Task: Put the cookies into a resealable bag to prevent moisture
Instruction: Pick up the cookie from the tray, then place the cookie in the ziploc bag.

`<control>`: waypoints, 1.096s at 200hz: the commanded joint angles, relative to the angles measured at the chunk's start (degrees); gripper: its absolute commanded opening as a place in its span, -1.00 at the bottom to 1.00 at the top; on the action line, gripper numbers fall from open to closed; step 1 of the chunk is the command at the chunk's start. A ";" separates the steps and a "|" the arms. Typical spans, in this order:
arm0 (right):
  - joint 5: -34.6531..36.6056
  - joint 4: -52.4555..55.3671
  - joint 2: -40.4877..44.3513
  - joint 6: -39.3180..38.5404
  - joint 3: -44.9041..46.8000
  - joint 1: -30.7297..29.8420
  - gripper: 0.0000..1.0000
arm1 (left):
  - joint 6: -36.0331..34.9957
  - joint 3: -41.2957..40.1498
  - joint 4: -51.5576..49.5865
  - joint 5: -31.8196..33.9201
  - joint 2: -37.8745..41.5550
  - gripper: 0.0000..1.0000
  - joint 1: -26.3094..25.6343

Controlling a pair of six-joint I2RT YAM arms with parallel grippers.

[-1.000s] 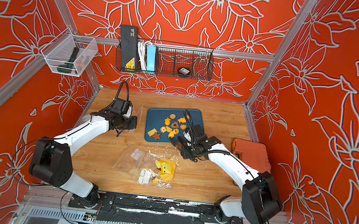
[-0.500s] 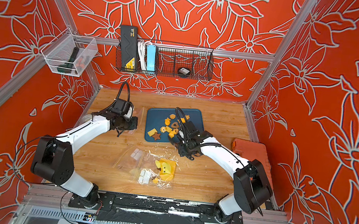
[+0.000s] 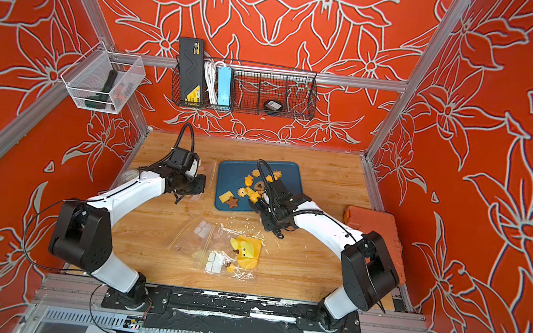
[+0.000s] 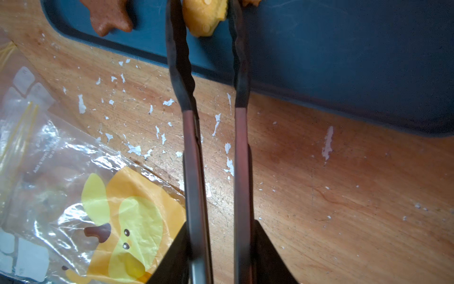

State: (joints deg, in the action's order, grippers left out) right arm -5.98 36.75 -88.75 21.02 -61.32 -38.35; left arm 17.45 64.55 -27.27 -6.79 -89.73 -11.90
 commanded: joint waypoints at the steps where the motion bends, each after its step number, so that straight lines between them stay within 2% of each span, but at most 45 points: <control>1: 3.52 -0.89 3.15 1.99 0.42 -0.41 -0.57 | -0.26 2.10 0.55 -1.02 -1.18 -1.00 0.30; 31: 5.09 -1.71 6.95 2.85 2.37 -0.41 -0.84 | -0.36 3.60 0.29 -1.34 -2.42 -1.00 -0.13; 43: 5.36 -2.34 8.52 3.12 3.23 -0.39 -0.88 | -0.42 4.08 0.45 -1.67 -2.85 -1.00 -0.36; 94: 6.42 -3.36 13.94 1.74 5.63 -0.37 -0.92 | -1.31 3.02 3.02 -5.72 -3.78 -1.00 -0.96; 127: 3.23 -4.87 15.88 -2.21 4.92 -0.36 -0.91 | -2.50 2.24 3.80 -7.71 -4.26 -1.00 -2.37; 149: 0.63 -5.12 15.01 -4.49 2.84 -0.57 -0.91 | -2.78 2.24 4.20 -9.86 -4.64 -1.00 -2.94; 219: -0.98 -4.43 8.99 -7.01 -6.09 -3.30 -0.90 | -3.39 2.59 3.88 -10.39 -6.07 -1.00 -4.58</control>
State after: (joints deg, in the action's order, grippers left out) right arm -5.65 34.00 -78.70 16.25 -63.94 -40.47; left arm 15.35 67.02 -23.46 -15.99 -94.83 -15.75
